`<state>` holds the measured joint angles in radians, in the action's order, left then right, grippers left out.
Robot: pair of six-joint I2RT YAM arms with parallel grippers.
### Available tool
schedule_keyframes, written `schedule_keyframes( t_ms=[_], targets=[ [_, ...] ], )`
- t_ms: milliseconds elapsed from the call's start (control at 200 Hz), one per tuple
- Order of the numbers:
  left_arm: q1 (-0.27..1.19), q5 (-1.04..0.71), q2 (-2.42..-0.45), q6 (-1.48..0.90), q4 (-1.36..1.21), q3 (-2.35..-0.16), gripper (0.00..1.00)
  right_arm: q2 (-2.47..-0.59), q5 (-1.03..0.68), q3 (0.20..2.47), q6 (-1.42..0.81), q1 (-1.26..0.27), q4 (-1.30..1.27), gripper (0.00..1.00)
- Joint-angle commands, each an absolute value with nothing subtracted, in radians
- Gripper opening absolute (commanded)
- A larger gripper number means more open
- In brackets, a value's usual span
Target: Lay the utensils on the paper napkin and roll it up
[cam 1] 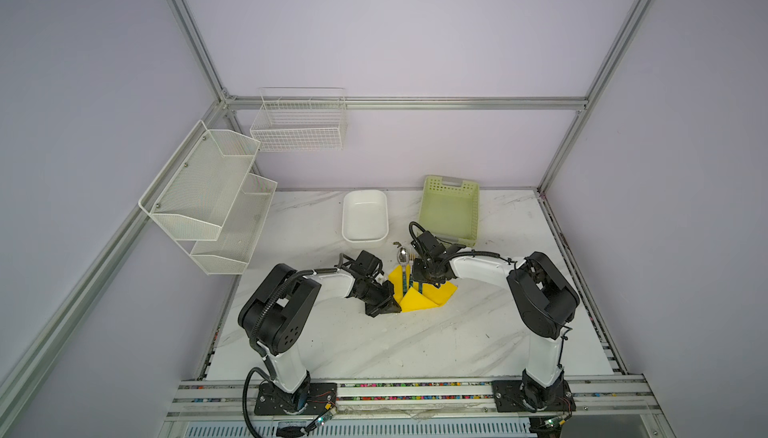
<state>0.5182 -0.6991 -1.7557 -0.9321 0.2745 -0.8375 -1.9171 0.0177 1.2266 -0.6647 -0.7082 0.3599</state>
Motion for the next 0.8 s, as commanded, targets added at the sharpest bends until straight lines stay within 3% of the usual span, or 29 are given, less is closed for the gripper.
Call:
schedule_keyframes(
  t_ms=[0, 795],
  targets=[
    [0.520, -0.670, -1.766, -0.922, 0.308, -0.805, 0.07, -1.933, 0.039, 1.241, -0.659, -0.715, 0.411, 0.12],
    [0.519, -0.672, -1.766, -0.925, 0.302, -0.799, 0.07, -1.959, 0.002, 1.277, -0.604, -0.718, 0.410, 0.09]
  ],
)
